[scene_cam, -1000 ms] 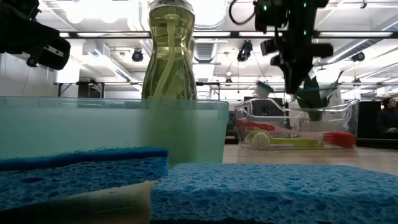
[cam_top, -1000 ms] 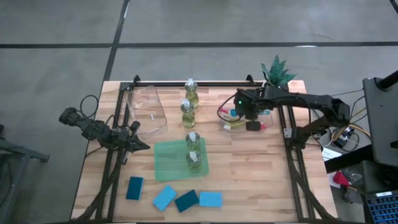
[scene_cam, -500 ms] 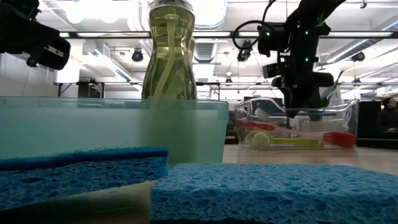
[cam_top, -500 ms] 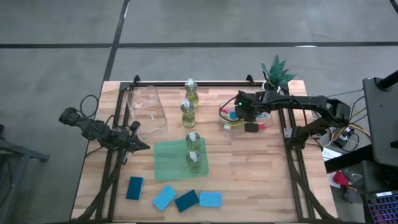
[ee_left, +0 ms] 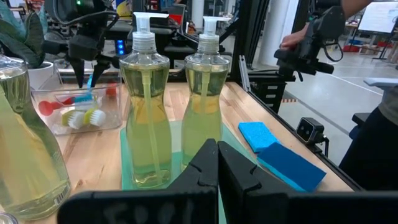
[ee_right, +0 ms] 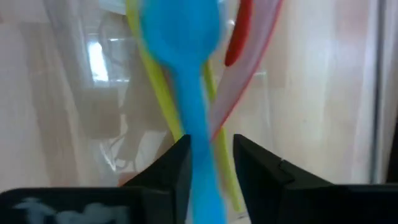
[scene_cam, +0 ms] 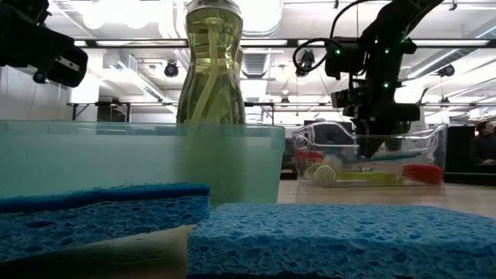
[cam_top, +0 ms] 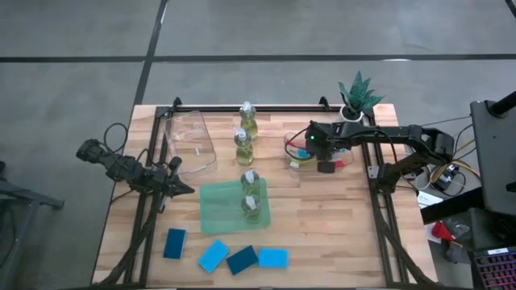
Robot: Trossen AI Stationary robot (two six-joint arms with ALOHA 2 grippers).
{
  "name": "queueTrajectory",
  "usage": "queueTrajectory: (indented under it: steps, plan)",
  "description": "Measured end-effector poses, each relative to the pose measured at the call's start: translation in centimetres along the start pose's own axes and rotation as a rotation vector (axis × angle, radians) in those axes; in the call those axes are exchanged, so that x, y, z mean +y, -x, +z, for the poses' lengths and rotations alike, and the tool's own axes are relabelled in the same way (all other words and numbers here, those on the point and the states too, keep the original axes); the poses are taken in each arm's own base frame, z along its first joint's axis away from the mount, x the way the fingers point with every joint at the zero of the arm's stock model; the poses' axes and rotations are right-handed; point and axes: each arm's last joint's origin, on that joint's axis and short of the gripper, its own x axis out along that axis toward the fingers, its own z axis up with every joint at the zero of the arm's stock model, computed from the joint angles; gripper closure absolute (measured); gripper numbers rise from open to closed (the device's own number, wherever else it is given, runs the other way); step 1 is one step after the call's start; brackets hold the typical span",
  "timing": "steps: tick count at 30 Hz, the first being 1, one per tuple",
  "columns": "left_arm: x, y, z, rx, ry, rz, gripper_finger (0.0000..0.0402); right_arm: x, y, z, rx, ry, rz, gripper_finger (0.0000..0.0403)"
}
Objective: Pick & Place Kitchen Sink Supplies
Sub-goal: Put the blue dish brush into the right transparent bin, then put the blue sponge into the left transparent bin
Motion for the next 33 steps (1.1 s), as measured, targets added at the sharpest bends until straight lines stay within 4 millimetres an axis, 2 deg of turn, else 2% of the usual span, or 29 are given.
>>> queueTrajectory:
  steps: [6,13,21,27,33]
  plan:
    - [0.0,0.0,0.0,0.000,0.000,0.000,0.0401,-0.6,1.4,1.0,-0.030,-0.068,-0.028,0.0237]
    - [0.0,0.0,0.0,0.000,0.000,0.000,0.0401,-1.7,4.8,3.0,-0.098,-0.239,-0.037,0.0208]
    - [0.0,0.0,0.0,0.000,0.000,0.000,0.0401,-1.3,9.1,5.3,-0.212,-0.445,0.049,0.0216]
    - [0.0,0.0,0.0,0.000,0.000,0.000,0.0401,0.1,12.7,6.4,-0.269,-0.706,0.163,0.0229]
    - [0.0,0.0,0.0,0.000,0.000,0.000,0.0401,2.0,15.0,7.4,-0.321,-0.791,0.235,0.0238]
